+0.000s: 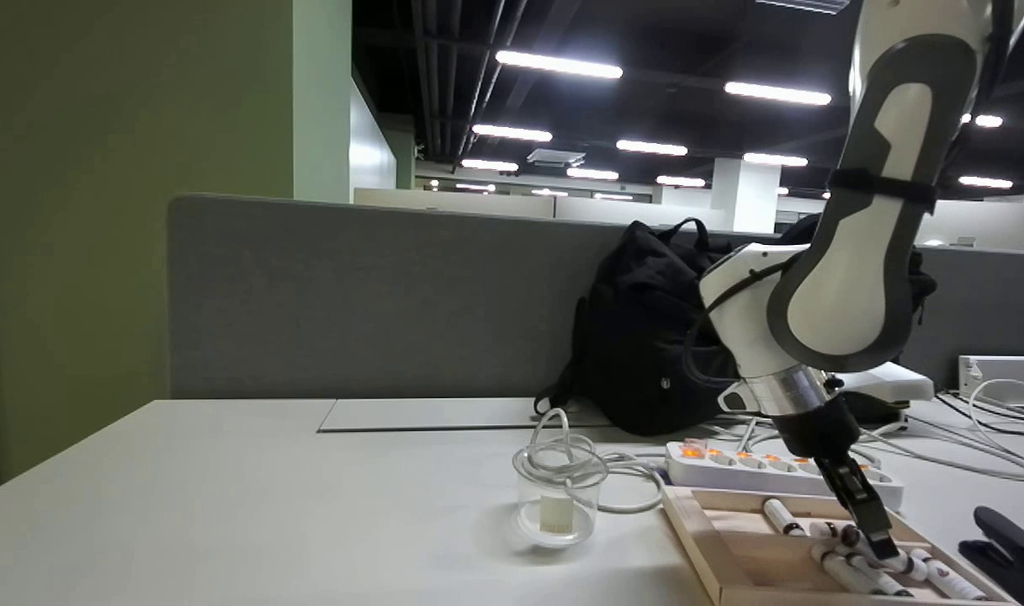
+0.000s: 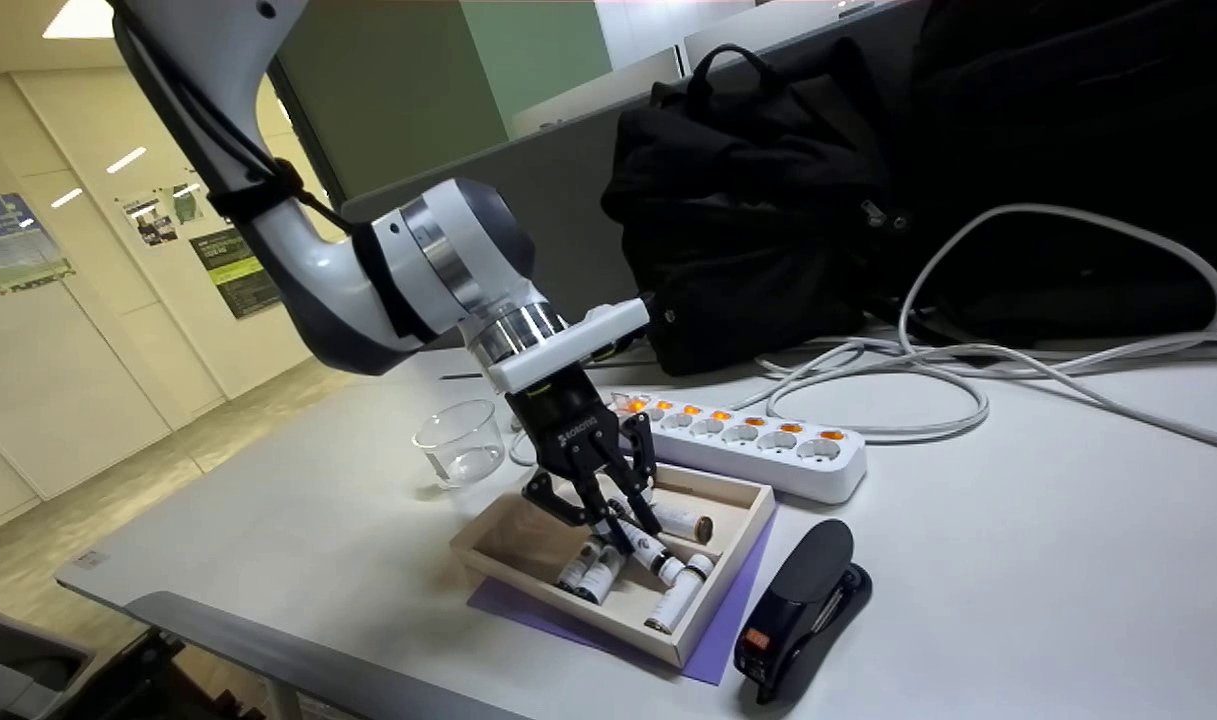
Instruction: Pick up a marker and put it in the transparent bowl
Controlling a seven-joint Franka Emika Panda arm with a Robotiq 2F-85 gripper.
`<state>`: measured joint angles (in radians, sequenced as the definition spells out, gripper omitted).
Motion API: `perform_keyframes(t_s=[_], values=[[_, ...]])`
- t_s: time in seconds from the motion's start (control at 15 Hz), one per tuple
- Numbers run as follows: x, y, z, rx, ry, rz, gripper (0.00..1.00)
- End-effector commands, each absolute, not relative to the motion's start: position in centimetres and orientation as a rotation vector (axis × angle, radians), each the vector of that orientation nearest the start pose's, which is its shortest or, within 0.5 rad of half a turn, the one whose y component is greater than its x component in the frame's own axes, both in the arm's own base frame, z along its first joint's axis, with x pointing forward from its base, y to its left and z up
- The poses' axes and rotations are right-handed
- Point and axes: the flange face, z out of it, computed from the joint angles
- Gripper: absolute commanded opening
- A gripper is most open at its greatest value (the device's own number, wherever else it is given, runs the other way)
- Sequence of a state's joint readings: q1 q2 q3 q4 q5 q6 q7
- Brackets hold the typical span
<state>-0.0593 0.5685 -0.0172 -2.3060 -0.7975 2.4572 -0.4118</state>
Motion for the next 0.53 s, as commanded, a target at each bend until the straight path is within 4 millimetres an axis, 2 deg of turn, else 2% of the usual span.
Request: perform_keyframes(t_s=[0.0,0.2,0.47], values=[[46.3,-3.0,7.7,-2.912,-1.577,0.74,0.05],[46.7,-2.3,10.2,-2.927,-1.486,0.731,0.07],[47.5,-0.3,16.6,-2.913,-1.318,0.734,0.07]])
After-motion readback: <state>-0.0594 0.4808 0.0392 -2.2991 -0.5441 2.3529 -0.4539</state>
